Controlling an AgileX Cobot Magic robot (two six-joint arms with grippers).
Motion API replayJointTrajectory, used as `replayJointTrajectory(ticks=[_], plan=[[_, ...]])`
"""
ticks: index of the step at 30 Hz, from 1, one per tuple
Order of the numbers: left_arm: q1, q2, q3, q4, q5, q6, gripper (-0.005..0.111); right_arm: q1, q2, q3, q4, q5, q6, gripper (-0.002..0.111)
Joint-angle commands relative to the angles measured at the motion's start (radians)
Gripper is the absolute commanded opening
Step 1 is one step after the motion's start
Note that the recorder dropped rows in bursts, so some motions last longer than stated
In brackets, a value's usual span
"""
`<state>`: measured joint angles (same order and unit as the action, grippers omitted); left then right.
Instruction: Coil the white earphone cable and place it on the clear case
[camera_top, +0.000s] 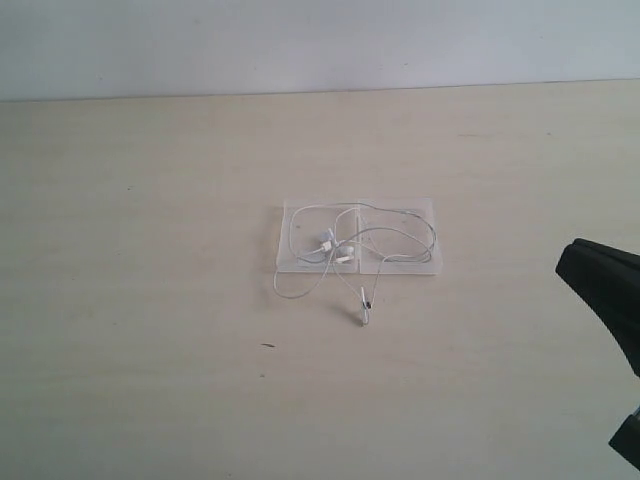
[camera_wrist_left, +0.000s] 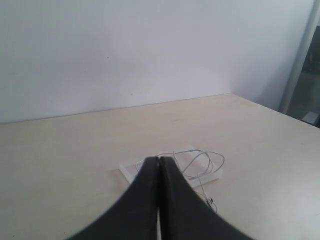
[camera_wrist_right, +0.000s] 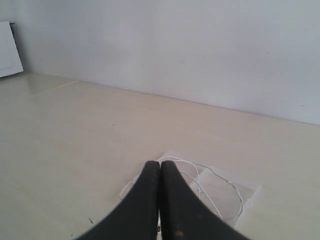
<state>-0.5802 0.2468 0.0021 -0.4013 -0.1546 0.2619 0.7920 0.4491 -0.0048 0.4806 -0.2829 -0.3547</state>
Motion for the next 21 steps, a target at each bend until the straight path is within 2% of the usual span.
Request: replayJointTrajectory(ticks=[1, 4, 10, 13, 18, 21], plan=[[0.0, -0.004, -0.002, 0.006, 0.007, -0.006, 0.0, -0.024, -0.046, 0.005, -0.013, 0.005, -0.006, 0.0], [0.0, -0.004, -0.002, 0.006, 0.007, -0.006, 0.0, -0.134, -0.101, 0.005, -0.013, 0.079, -0.052, 0.0], [0.0, -0.004, -0.002, 0.006, 0.007, -0.006, 0.0, -0.528, -0.235, 0.005, -0.013, 0.197, -0.176, 0.0], [0.0, -0.004, -0.002, 0.006, 0.007, -0.006, 0.0, -0.669, -0.331, 0.005, -0.013, 0.283, -0.176, 0.0], [0.0, -0.004, -0.002, 0.006, 0.007, -0.006, 0.0, -0.818, -0.449, 0.005, -0.033, 0.446, -0.2, 0.0], [0.0, -0.004, -0.002, 0.006, 0.008, -0.006, 0.0, -0.839, -0.441, 0.005, -0.036, 0.446, -0.2, 0.0]])
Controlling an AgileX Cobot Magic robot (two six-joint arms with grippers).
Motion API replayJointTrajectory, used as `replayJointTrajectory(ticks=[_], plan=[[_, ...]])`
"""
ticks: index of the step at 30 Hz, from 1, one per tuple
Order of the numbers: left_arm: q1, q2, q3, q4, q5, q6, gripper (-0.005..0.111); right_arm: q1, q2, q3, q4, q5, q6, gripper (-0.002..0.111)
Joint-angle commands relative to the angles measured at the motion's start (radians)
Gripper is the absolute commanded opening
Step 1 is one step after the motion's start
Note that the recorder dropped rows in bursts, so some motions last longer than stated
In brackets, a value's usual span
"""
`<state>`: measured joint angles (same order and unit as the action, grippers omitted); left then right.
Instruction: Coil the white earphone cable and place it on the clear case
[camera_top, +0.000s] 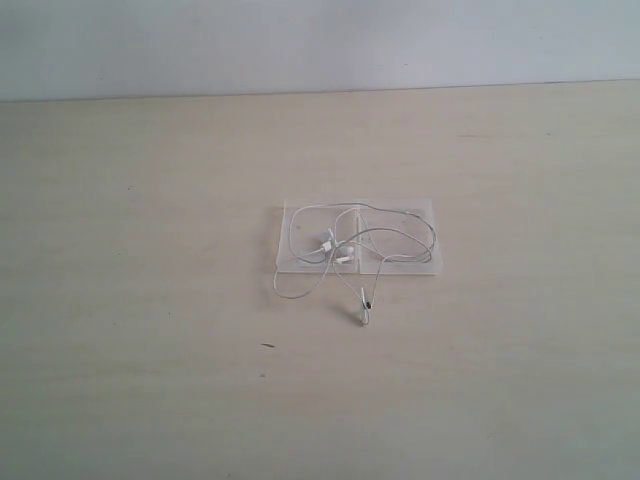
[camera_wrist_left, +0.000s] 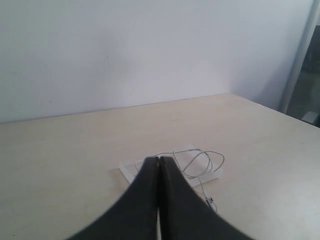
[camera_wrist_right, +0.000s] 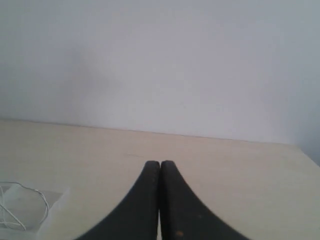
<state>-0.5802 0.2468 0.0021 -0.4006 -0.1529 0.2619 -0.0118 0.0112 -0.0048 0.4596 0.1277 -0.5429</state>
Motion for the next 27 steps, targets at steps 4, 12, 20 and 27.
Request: replayJointTrajectory(ticks=[4, 12, 20, 27], plan=[[0.0, -0.004, -0.002, 0.005, 0.006, -0.006, 0.0, -0.035, 0.005, 0.005, -0.015, 0.033, -0.011, 0.0], [0.0, -0.004, -0.002, 0.005, 0.006, -0.006, 0.0, -0.035, 0.005, 0.005, -0.099, 0.036, 0.054, 0.0], [0.0, -0.004, -0.002, 0.007, 0.006, -0.006, 0.0, -0.035, 0.005, 0.005, -0.383, 0.043, 0.441, 0.0], [0.0, -0.004, -0.002, 0.007, 0.006, -0.006, 0.0, -0.035, 0.005, 0.005, -0.383, 0.043, 0.444, 0.0]])
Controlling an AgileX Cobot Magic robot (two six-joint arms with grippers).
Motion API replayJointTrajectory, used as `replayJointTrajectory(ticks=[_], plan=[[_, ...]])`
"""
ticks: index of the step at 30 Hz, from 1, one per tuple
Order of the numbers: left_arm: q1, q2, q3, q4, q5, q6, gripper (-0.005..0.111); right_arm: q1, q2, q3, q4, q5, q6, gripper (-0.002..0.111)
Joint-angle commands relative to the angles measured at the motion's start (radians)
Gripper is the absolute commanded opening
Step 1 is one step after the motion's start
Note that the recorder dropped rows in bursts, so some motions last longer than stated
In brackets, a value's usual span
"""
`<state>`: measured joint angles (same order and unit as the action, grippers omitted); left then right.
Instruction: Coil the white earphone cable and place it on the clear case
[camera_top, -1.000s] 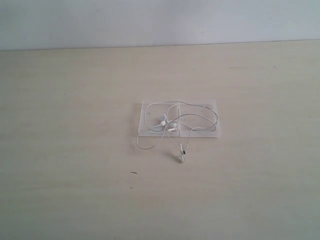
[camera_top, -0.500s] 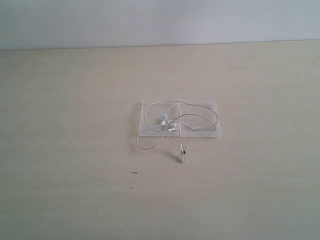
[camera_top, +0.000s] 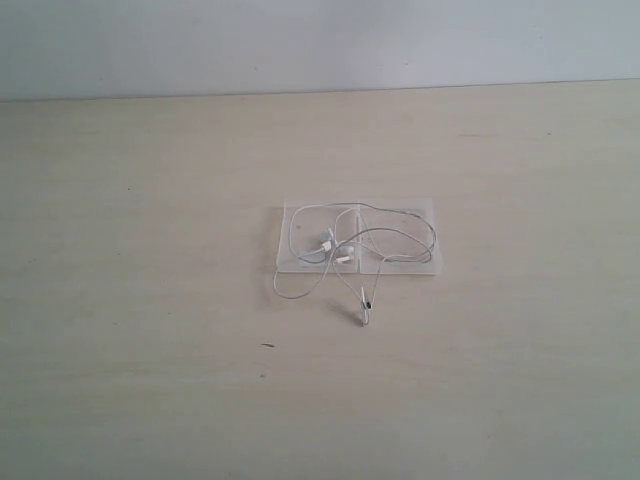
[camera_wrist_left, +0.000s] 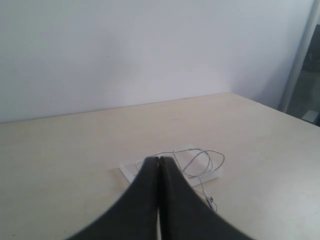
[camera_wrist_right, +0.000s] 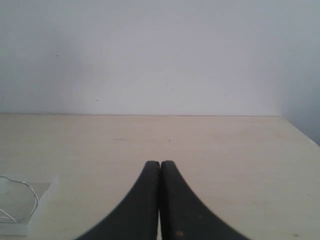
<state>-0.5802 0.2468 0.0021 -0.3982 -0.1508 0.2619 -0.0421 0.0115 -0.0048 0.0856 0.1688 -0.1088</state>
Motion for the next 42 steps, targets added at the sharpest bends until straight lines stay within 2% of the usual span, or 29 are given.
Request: replayJointTrajectory(ticks=[1, 17, 20, 23, 25, 28, 32, 35, 38, 42], plan=[[0.0, -0.004, -0.002, 0.005, 0.003, -0.006, 0.0, -0.005, 0.005, 0.005, -0.009, 0.002, 0.01, 0.0], [0.0, -0.004, -0.002, 0.0, 0.006, -0.011, 0.0, -0.005, 0.005, 0.005, -0.007, 0.002, 0.007, 0.0], [0.003, -0.016, -0.002, -0.027, 0.031, -0.039, 0.0, -0.005, 0.005, 0.005, -0.007, 0.002, 0.007, 0.0], [0.035, -0.078, -0.002, -0.019, 0.11, -0.009, 0.0, -0.005, 0.005, 0.005, -0.007, 0.002, 0.007, 0.0], [0.079, -0.135, -0.002, 0.015, 0.202, 0.024, 0.0, -0.005, 0.005, 0.005, -0.007, 0.002, 0.007, 0.0], [0.19, -0.237, -0.002, 0.057, 0.289, 0.029, 0.0, -0.005, 0.005, 0.005, -0.007, 0.002, 0.007, 0.0], [0.344, -0.247, -0.002, 0.066, 0.28, 0.029, 0.0, -0.005, 0.003, 0.005, -0.007, 0.002, 0.007, 0.0], [0.426, -0.247, -0.002, 0.073, 0.28, 0.029, 0.0, -0.005, 0.003, 0.005, -0.007, 0.002, 0.007, 0.0], [0.486, -0.247, -0.002, 0.073, 0.28, 0.029, 0.0, -0.005, 0.003, 0.005, -0.007, 0.002, 0.007, 0.0], [0.509, -0.247, -0.002, 0.059, 0.278, 0.029, 0.0, -0.005, 0.003, 0.005, -0.007, 0.002, 0.007, 0.0]])
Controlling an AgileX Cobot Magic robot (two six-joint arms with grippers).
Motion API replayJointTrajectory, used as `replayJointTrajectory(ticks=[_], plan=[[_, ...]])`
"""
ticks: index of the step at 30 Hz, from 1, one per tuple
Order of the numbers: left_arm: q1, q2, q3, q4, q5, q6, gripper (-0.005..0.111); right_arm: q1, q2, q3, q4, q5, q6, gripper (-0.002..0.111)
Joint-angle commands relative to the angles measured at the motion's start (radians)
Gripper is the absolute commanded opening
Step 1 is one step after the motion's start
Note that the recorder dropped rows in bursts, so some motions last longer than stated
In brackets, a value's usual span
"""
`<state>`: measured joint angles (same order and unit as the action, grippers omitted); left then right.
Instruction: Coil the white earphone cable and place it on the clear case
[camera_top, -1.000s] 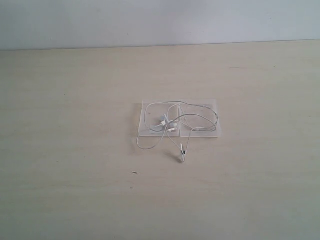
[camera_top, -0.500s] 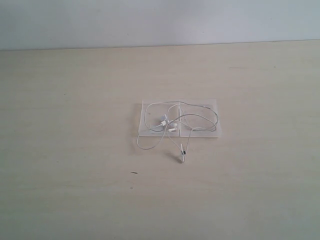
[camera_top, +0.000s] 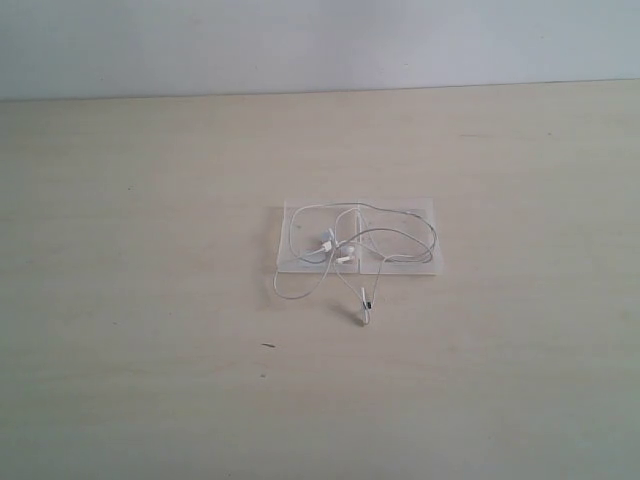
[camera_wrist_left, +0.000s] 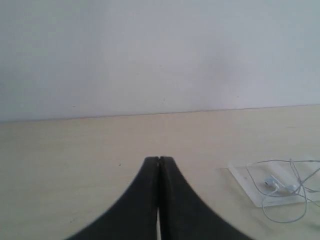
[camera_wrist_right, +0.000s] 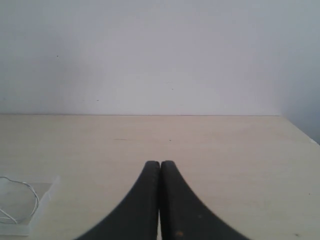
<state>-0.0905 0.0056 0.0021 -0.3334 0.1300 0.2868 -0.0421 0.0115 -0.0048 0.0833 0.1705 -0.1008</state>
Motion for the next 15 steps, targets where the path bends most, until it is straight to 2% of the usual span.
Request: replayJointTrajectory(ticks=[1, 3, 5, 10, 13, 15], plan=[[0.019, -0.006, -0.002, -0.013, -0.005, 0.004, 0.0, -0.005, 0.003, 0.005, -0.004, 0.0, -0.001, 0.0], [0.019, -0.006, -0.002, -0.022, -0.007, -0.007, 0.0, -0.005, 0.003, 0.005, -0.004, 0.0, -0.001, 0.0], [0.019, -0.006, -0.002, -0.007, -0.006, -0.091, 0.0, -0.005, 0.003, 0.005, -0.004, 0.0, -0.001, 0.0], [0.019, -0.006, -0.002, 0.327, -0.004, -0.463, 0.0, -0.005, 0.003, 0.005, -0.004, 0.0, -0.001, 0.0], [0.019, -0.006, -0.002, 0.418, -0.004, -0.568, 0.0, -0.005, 0.003, 0.005, -0.004, 0.0, -0.001, 0.0], [0.019, -0.006, -0.002, 0.428, -0.004, -0.581, 0.0, -0.005, 0.003, 0.005, -0.004, 0.0, -0.001, 0.0]])
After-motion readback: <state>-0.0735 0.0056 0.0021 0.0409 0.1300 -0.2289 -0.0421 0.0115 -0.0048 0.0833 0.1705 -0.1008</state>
